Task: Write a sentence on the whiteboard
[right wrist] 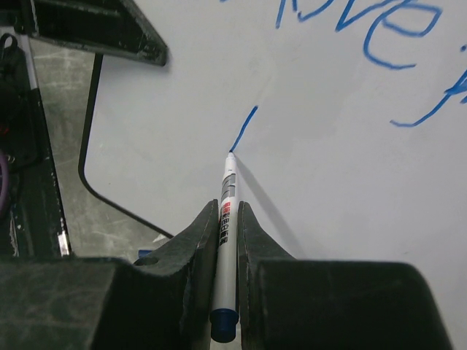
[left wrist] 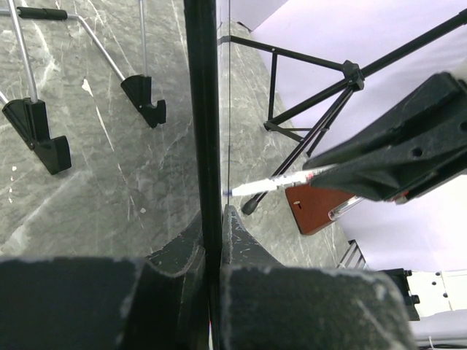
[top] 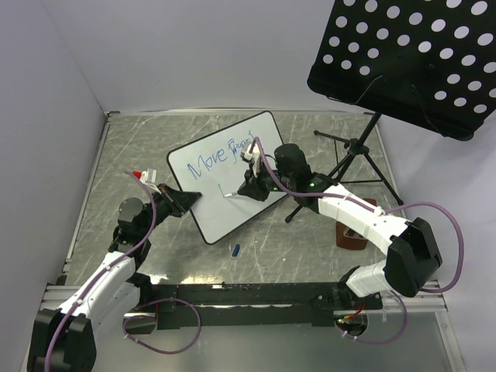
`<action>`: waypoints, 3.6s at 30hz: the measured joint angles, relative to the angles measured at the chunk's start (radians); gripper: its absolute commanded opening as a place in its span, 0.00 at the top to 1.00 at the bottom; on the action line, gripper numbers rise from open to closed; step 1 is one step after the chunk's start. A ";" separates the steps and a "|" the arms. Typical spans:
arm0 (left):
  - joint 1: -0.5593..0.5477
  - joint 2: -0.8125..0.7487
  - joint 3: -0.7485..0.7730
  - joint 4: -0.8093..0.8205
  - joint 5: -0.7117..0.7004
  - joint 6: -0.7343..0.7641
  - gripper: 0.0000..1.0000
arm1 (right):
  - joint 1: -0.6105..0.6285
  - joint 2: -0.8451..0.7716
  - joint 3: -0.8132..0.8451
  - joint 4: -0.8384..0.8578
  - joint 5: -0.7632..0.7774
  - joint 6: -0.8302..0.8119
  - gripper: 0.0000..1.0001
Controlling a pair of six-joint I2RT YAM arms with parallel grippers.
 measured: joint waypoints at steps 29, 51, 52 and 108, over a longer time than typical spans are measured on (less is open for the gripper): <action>0.000 0.008 0.000 0.006 0.000 -0.003 0.99 | 0.003 0.008 0.031 -0.003 0.040 -0.002 1.00; 0.000 0.009 0.000 0.004 0.000 -0.004 0.99 | -0.015 0.015 0.034 -0.009 0.058 0.005 1.00; 0.000 0.008 0.000 0.003 0.000 -0.004 0.99 | -0.015 0.015 0.034 -0.011 0.058 0.004 1.00; 0.000 0.010 -0.002 0.011 0.001 -0.004 0.99 | -0.018 -0.058 0.058 -0.071 -0.047 0.019 1.00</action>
